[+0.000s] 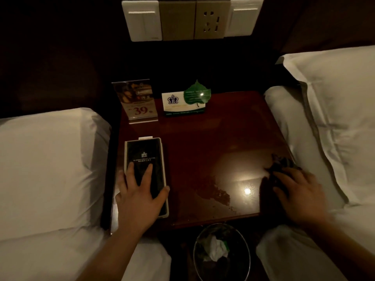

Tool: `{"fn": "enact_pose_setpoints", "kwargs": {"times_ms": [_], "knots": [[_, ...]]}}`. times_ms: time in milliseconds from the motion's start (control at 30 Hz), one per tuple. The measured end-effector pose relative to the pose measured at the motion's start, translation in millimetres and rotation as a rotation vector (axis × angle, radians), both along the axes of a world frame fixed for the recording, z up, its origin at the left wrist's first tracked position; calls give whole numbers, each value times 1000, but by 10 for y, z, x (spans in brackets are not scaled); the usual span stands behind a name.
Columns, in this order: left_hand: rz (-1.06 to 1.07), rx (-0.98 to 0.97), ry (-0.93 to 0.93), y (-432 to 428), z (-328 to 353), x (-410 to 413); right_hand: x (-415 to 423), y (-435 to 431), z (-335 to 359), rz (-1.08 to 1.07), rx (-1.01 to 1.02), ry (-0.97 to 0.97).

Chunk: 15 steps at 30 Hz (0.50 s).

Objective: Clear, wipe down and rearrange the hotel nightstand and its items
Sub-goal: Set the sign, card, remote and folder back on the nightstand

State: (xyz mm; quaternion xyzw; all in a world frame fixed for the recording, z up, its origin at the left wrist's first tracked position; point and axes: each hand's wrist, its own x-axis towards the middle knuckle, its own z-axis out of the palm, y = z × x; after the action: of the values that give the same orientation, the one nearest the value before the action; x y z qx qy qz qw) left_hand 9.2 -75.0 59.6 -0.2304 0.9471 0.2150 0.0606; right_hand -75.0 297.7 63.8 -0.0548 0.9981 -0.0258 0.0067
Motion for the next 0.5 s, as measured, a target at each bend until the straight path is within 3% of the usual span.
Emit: {"fn": "enact_pose_setpoints", "kwargs": {"times_ms": [267, 500], "knots": [[10, -49, -7, 18, -42, -1, -2, 263, -279, 167, 95, -42], [-5, -55, 1, -4, -62, 22, 44, 53, -143, 105, 34, 10]]}}
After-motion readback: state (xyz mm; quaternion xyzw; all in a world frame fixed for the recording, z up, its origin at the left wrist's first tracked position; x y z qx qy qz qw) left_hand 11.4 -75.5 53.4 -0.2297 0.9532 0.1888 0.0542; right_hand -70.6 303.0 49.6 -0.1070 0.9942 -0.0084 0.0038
